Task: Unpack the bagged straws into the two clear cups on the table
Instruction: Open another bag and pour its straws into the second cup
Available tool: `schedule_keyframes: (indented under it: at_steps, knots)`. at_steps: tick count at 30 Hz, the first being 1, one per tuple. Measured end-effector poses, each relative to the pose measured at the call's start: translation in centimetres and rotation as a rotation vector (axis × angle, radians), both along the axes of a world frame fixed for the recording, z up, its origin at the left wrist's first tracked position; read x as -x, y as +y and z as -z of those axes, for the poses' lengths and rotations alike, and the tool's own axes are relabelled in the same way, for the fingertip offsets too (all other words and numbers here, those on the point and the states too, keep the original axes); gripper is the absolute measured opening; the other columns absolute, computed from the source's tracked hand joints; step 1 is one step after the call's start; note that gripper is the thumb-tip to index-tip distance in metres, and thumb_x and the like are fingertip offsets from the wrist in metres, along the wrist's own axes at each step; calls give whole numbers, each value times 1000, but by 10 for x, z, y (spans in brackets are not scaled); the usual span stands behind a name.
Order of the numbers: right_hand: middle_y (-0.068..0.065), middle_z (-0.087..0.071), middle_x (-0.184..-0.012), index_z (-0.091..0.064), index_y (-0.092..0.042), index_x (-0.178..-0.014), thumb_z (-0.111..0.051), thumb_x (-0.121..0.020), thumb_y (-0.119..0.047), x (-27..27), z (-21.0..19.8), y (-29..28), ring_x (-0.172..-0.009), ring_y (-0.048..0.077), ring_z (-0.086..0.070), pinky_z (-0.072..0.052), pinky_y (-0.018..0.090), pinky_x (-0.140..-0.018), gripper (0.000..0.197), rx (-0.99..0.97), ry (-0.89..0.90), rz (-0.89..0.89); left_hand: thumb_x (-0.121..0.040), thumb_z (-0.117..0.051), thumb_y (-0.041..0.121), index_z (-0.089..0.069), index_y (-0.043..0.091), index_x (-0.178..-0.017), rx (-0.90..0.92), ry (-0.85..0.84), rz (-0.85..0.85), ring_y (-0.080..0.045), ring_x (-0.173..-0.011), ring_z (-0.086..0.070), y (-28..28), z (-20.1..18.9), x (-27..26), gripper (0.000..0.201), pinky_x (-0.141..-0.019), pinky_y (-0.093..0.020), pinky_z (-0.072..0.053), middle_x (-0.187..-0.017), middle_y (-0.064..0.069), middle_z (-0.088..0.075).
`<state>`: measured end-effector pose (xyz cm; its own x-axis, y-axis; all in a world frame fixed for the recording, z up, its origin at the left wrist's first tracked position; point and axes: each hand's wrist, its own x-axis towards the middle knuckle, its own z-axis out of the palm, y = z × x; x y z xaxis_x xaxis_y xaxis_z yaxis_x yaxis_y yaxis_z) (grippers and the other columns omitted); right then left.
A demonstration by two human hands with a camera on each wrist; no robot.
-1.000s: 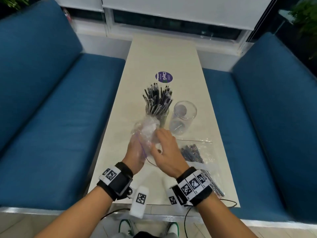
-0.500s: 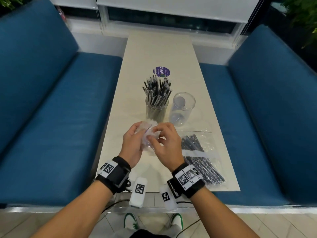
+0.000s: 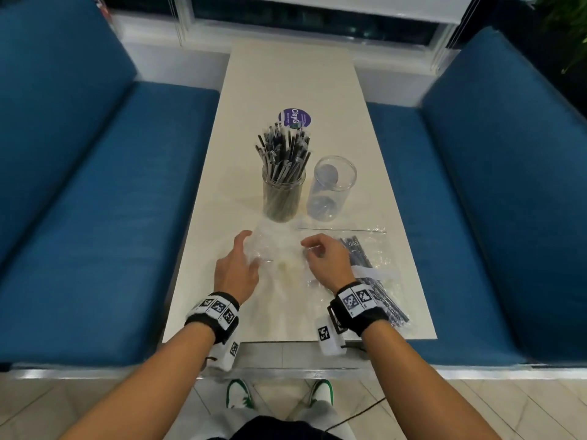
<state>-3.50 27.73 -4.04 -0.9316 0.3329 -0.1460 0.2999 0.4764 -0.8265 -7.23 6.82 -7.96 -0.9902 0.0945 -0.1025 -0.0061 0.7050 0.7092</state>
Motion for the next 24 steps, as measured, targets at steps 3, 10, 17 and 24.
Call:
schedule_keyframes:
  at_steps: [3,10,17,24]
  knots:
    - [7,-74,-115,-75,-14,-110,-64,-92,-4,20,11,39,-103,23,-66,-55,42,-99,23,-245,-79,24,-102,-68,19,-49,28,-147,167,67,15,-35,-86,-62,8,6,1,50,-91,-45,-52,-86,-6,-67]
    - [11,-49,-153,-41,-12,-153,-64,-101,-26,42,45,77,-142,33,-44,-39,50,-114,58,-760,-335,-272,-94,-70,26,-52,23,-156,379,87,47,-39,-127,-52,16,25,-4,65,-102,-53,-43,-141,-16,-58]
    - [6,-62,-126,-71,-25,-126,-65,-94,-26,40,29,82,-125,30,-50,-33,52,-108,33,-901,-377,-268,-87,-79,24,5,16,-170,5,-156,-58,-35,-162,-21,19,-2,3,118,-130,-55,-13,-175,-15,-19]
    - [-1,-68,-117,-74,-27,-107,-74,-87,-42,21,-62,92,-120,26,-57,-30,51,-107,26,-737,-344,-213,-76,-68,27,-33,10,-159,-175,177,-29,-35,-160,-23,18,-46,-2,90,-131,-54,-20,-170,-16,-22]
